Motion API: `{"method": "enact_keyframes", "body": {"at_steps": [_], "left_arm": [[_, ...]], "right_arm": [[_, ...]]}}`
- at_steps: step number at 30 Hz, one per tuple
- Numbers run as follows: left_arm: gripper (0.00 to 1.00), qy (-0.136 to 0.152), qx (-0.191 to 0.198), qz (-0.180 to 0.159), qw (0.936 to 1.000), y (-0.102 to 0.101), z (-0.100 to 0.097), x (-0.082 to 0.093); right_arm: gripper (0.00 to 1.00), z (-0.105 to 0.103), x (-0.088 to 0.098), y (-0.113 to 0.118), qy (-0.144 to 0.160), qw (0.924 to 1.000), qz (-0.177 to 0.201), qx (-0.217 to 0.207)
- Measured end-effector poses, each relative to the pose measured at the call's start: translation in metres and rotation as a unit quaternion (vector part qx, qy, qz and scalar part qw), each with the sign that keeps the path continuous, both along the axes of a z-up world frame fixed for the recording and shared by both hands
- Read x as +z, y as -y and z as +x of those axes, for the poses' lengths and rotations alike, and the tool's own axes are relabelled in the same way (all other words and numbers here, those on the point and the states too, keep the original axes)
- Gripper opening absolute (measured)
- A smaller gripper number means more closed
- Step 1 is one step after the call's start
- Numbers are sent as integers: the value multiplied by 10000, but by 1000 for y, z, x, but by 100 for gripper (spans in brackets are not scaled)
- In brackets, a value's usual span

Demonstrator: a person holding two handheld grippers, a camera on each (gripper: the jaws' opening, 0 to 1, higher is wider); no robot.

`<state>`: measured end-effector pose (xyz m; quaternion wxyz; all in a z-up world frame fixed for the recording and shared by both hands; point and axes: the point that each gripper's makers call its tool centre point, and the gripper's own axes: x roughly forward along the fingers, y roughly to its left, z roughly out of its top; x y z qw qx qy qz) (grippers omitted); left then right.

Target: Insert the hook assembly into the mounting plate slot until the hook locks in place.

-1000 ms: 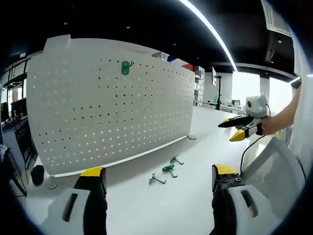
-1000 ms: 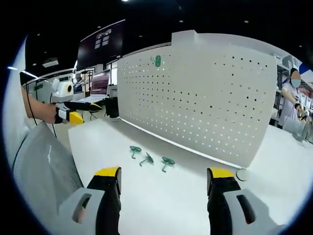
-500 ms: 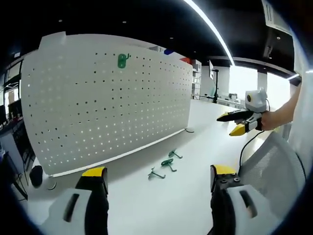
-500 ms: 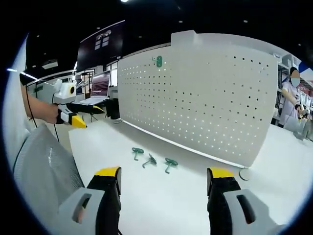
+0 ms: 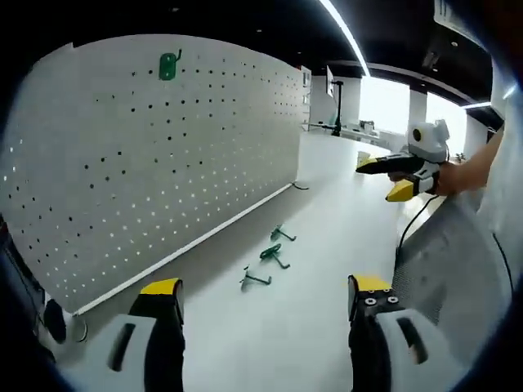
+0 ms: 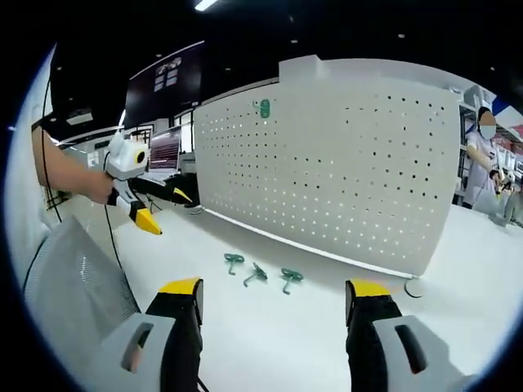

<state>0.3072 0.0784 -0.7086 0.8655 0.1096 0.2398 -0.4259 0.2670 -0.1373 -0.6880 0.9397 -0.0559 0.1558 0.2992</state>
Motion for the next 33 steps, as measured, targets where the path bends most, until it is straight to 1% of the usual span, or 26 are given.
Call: {"method": "enact_keyframes", "body": {"at_steps": [2,5,14,20,26,33], "left_arm": [[83,-87,-59,65,9999,3,3,-4],[82,-136,-179,213,9995,5,6,-9],[81,-333,-440,487,9973,10,13,-21],[81,-476,-590,687,9948,12,17,-30],[81,-567,-686,829,9926,11,24,-38],[81,-652,-854,1008,9891,10,30,-49]], "right_arm": [[69,0,2,0,28,10000,18,-1],[69,1,4,-1,57,10000,10,-1],[69,2,7,-2,138,9999,-12,9],[69,2,4,-1,87,10000,-34,-5],[69,2,0,-2,31,10000,-91,3],[68,1,-3,-2,38,9999,-145,0]]}}
